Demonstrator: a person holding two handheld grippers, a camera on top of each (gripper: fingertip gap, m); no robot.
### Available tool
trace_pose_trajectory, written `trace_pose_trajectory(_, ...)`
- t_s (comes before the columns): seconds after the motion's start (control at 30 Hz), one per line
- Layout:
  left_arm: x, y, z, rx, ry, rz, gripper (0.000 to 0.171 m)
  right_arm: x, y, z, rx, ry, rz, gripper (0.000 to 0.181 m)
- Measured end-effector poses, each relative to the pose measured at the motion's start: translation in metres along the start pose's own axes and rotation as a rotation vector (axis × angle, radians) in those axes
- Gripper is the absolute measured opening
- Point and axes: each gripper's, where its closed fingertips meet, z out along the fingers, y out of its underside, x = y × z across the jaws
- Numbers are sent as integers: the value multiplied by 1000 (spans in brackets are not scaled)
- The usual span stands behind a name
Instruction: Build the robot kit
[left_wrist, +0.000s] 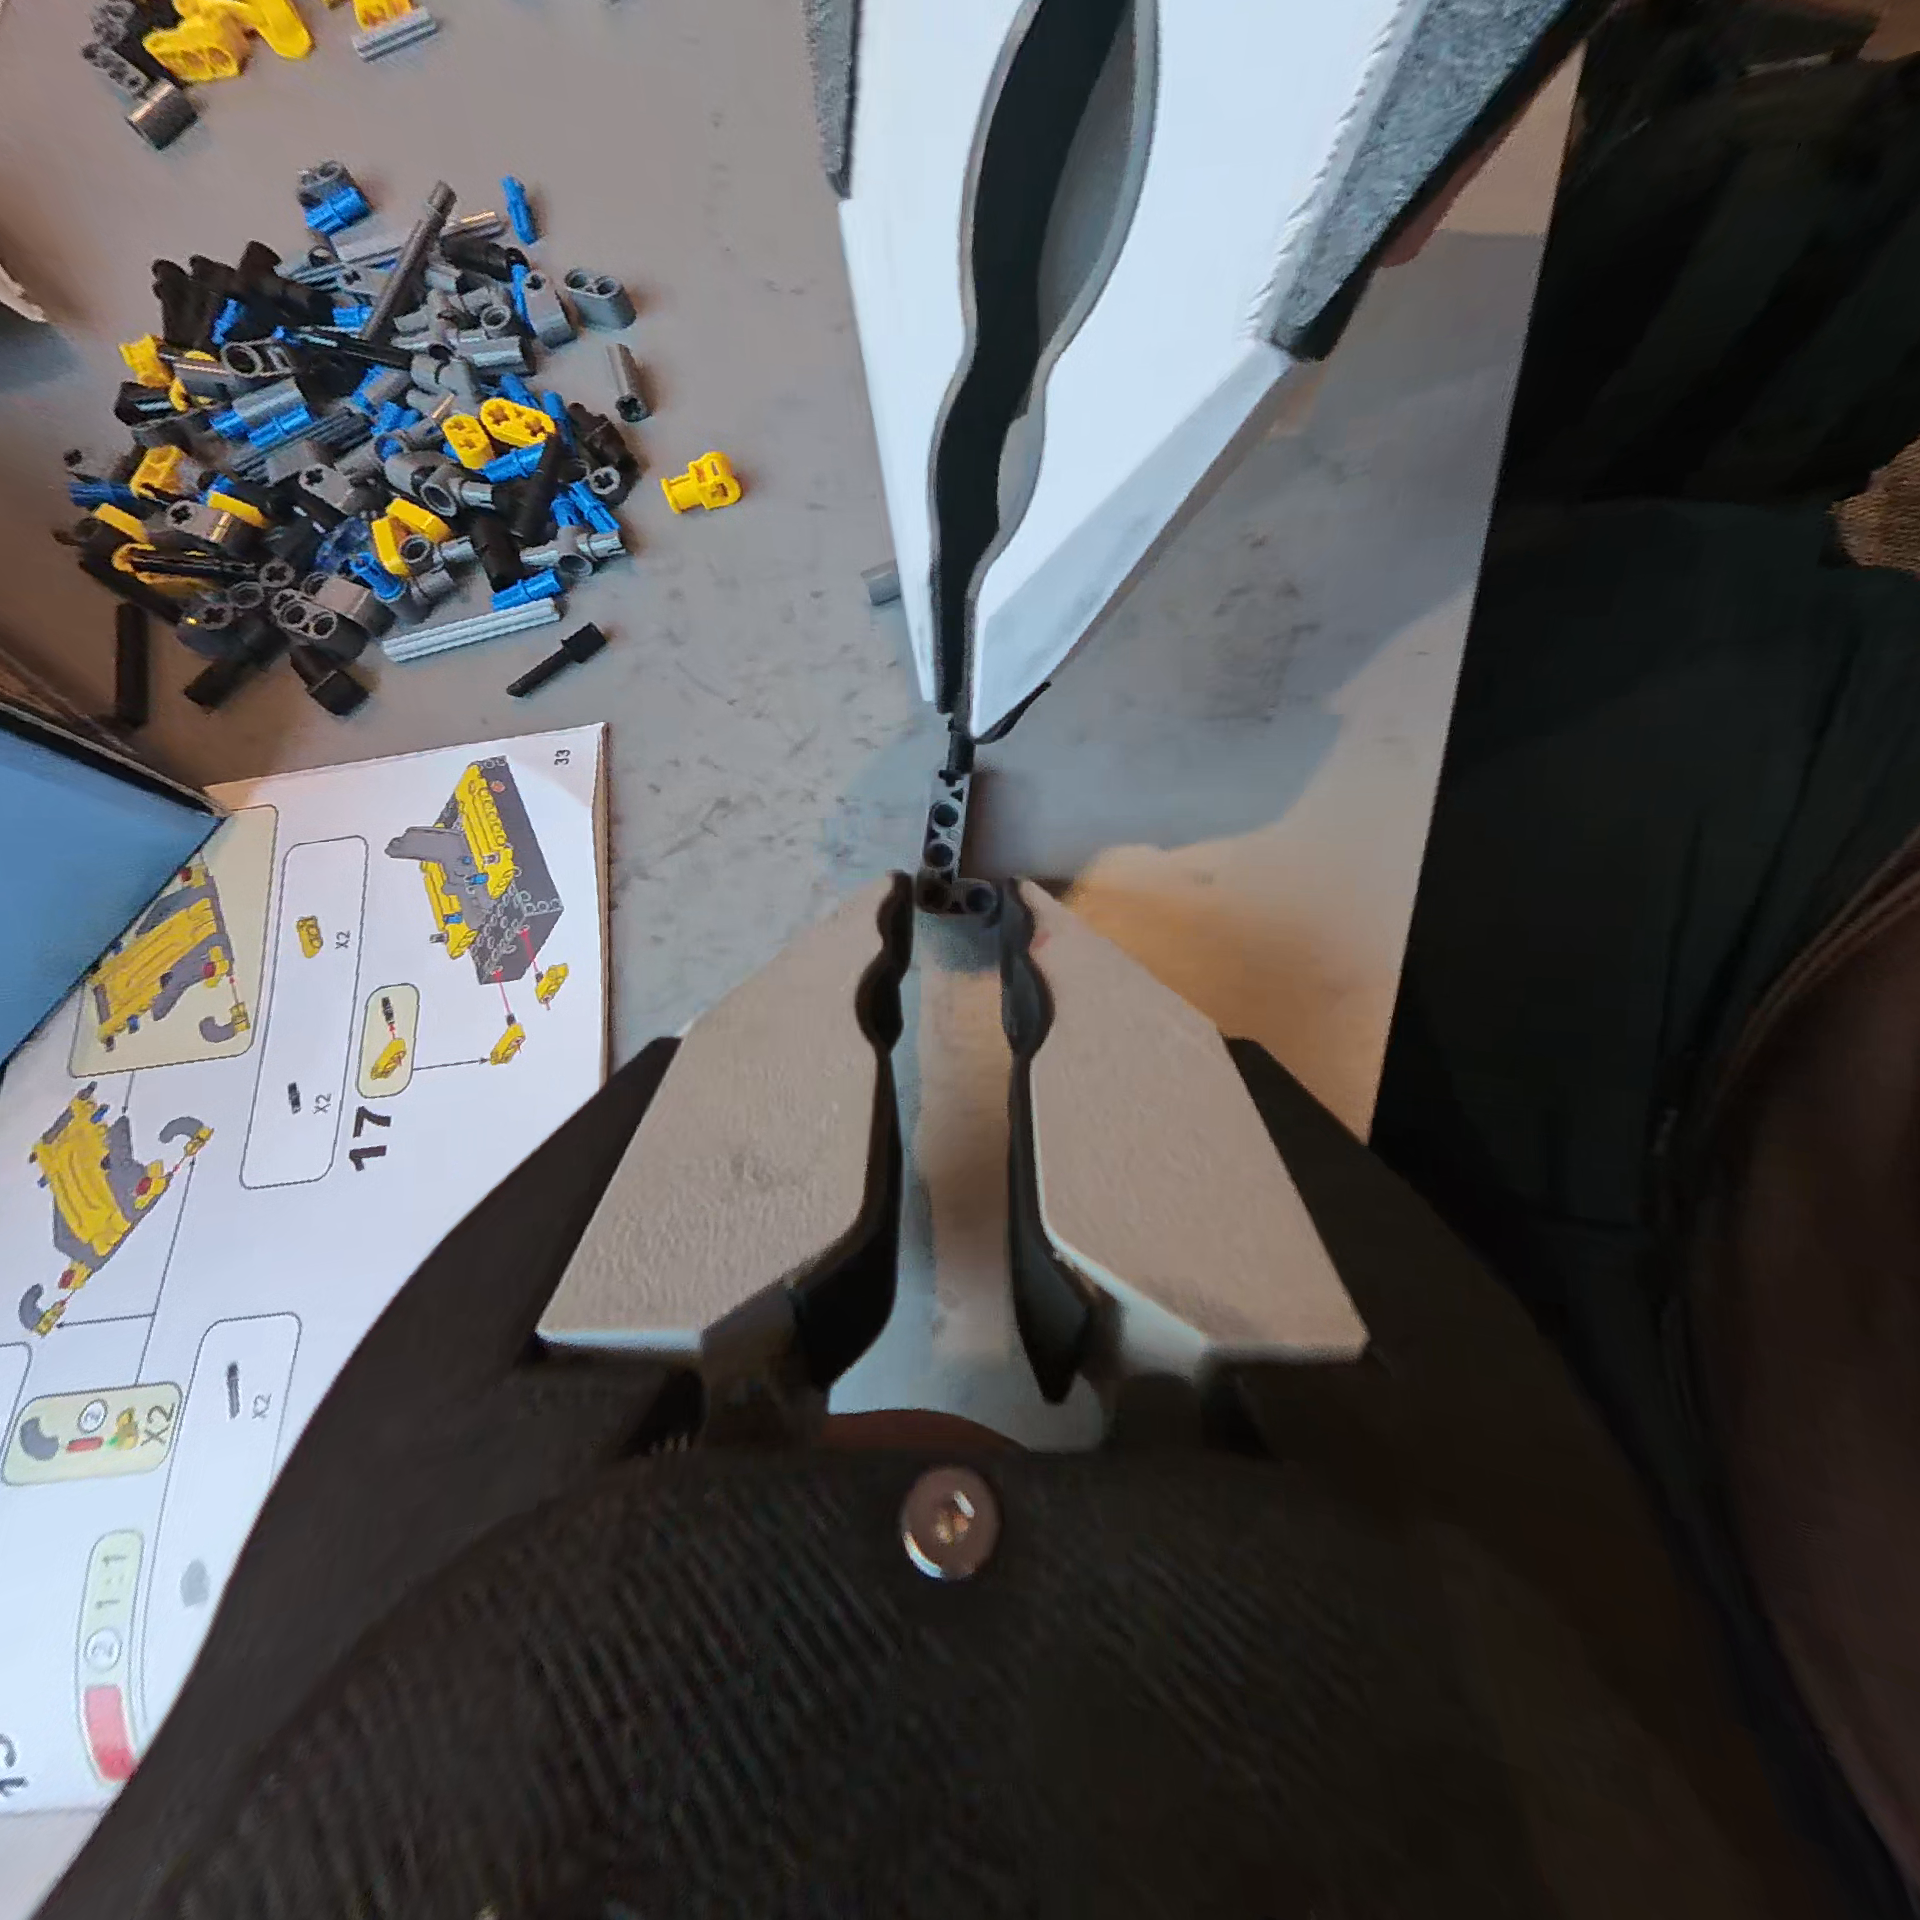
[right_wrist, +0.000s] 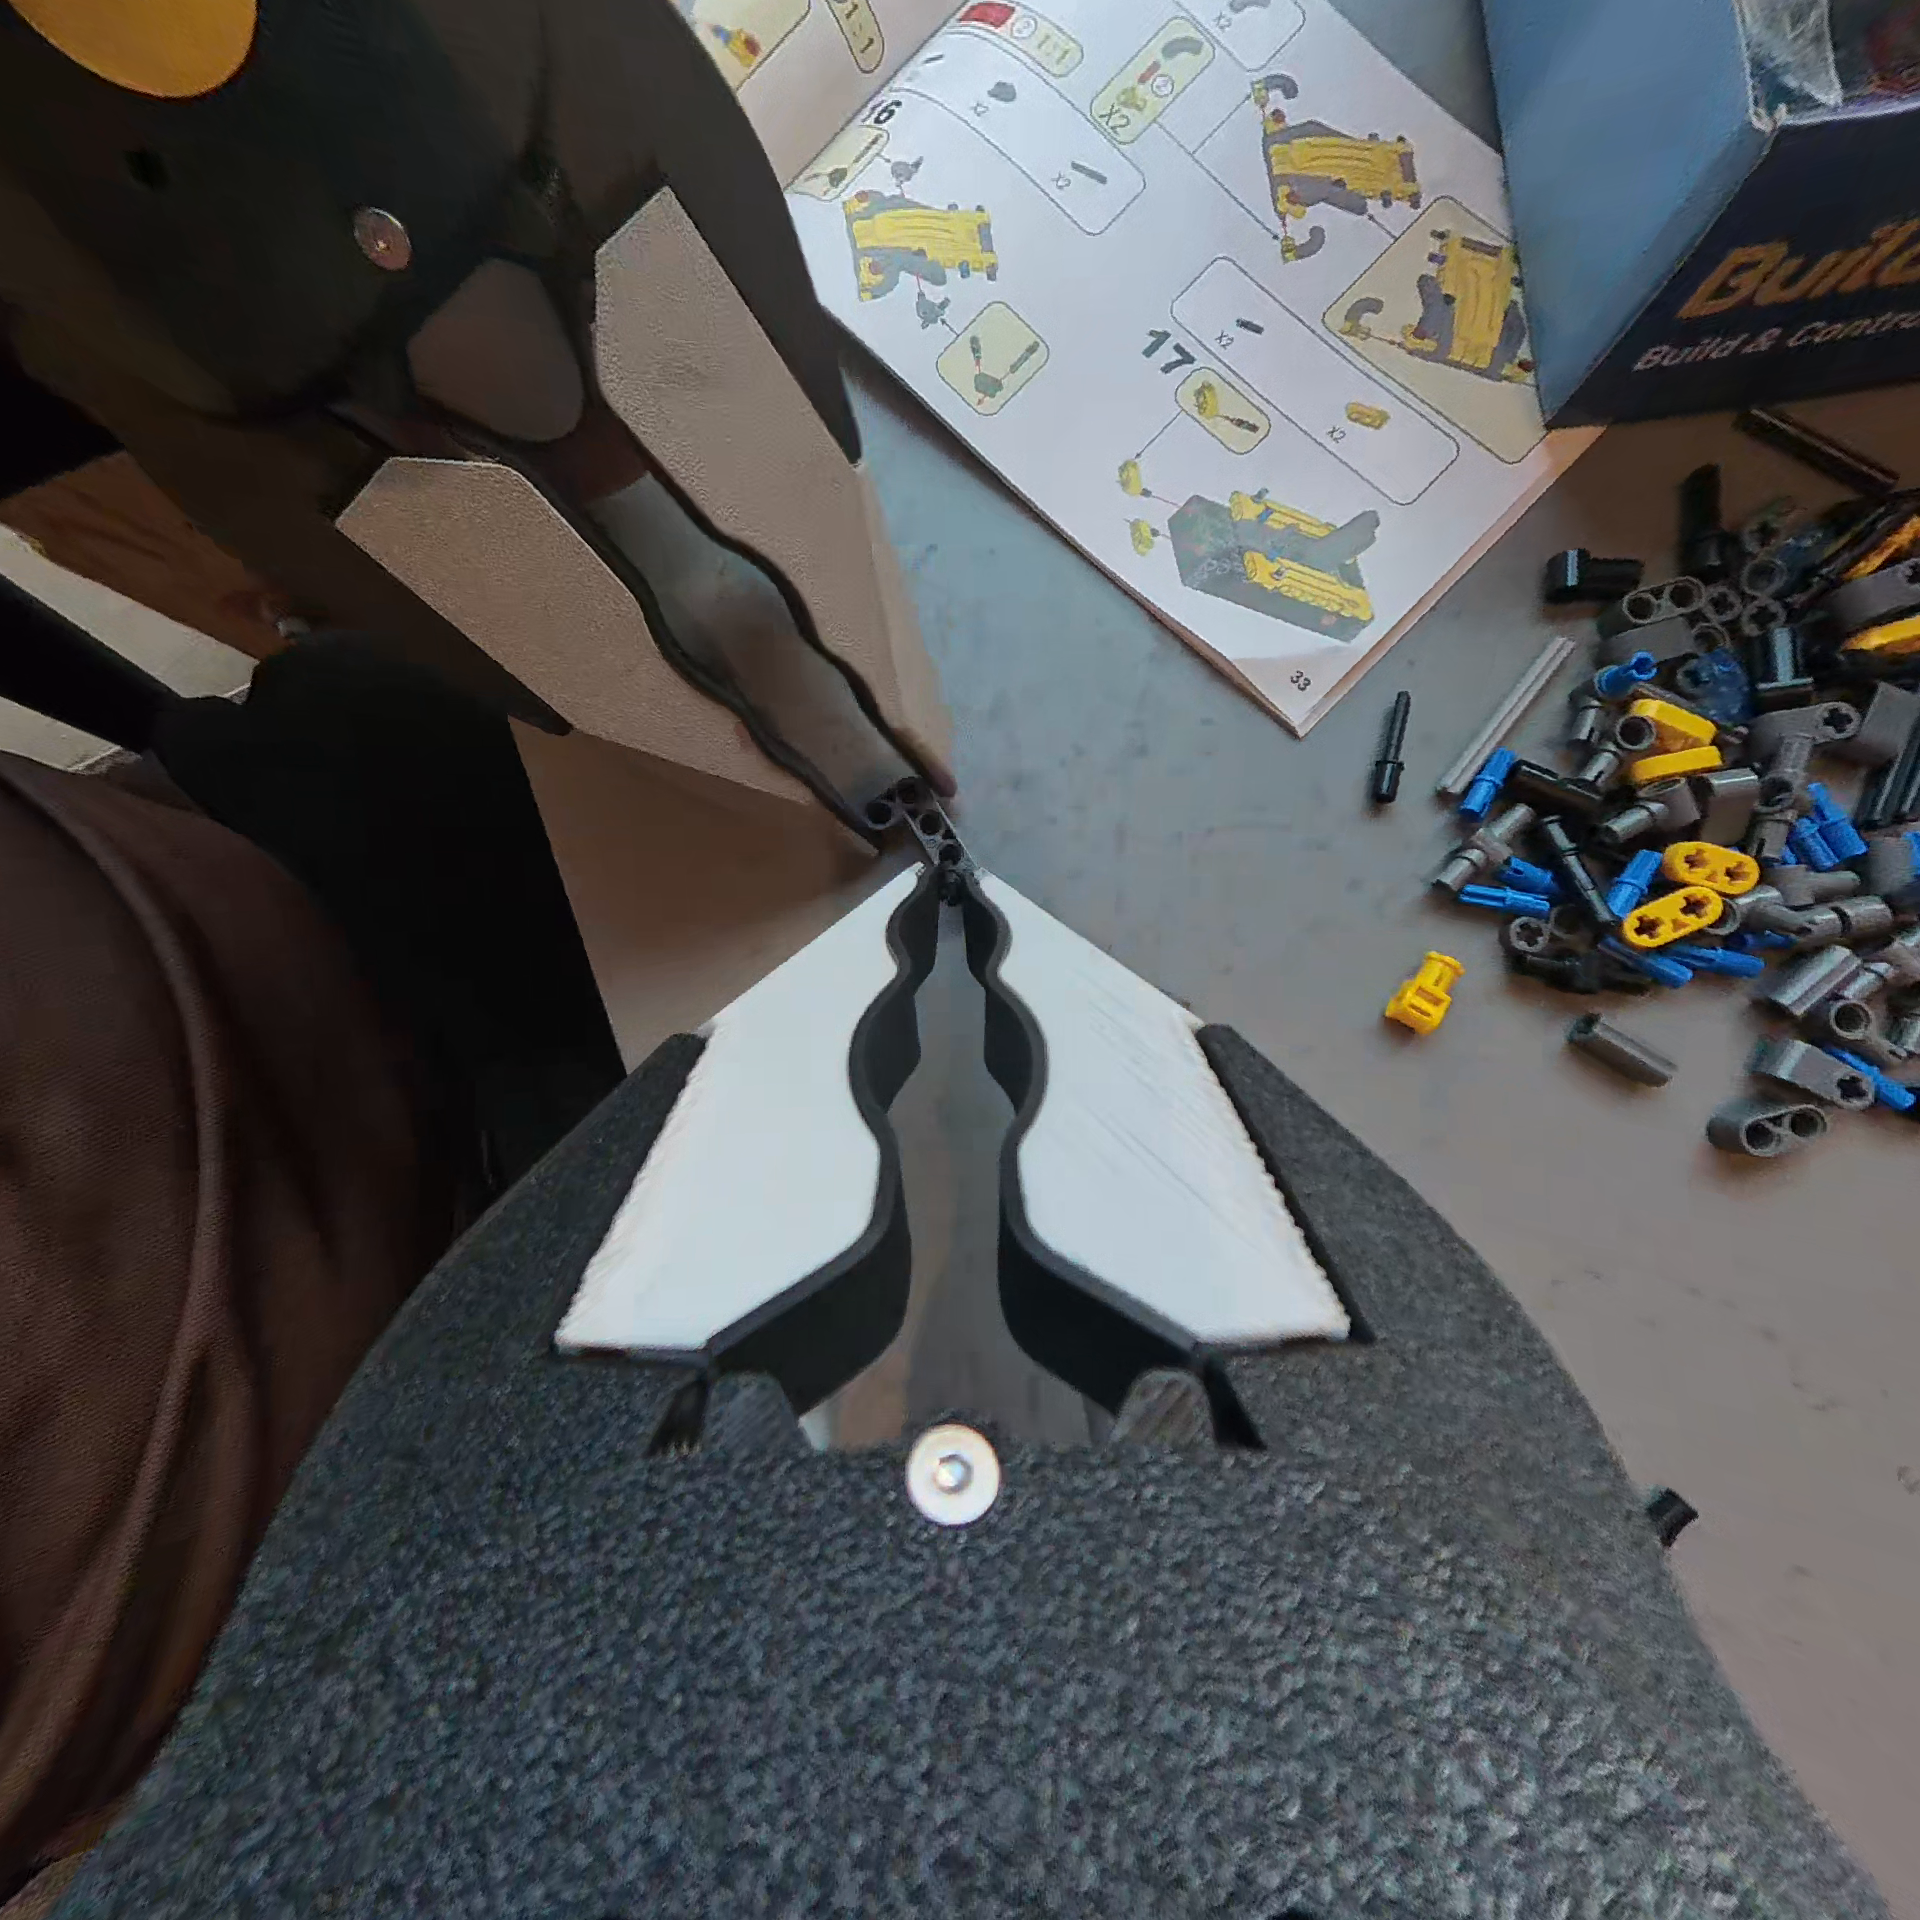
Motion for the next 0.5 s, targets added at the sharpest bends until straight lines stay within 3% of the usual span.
trace_pose_trajectory(0.27,1,0,1,4,7,3,13,-3,-2,7,-27,9,-8,4)
trace_pose_trajectory(0.5,1,-1,0,8,-29,45,13,-3,-3,1,45,9,59,4)
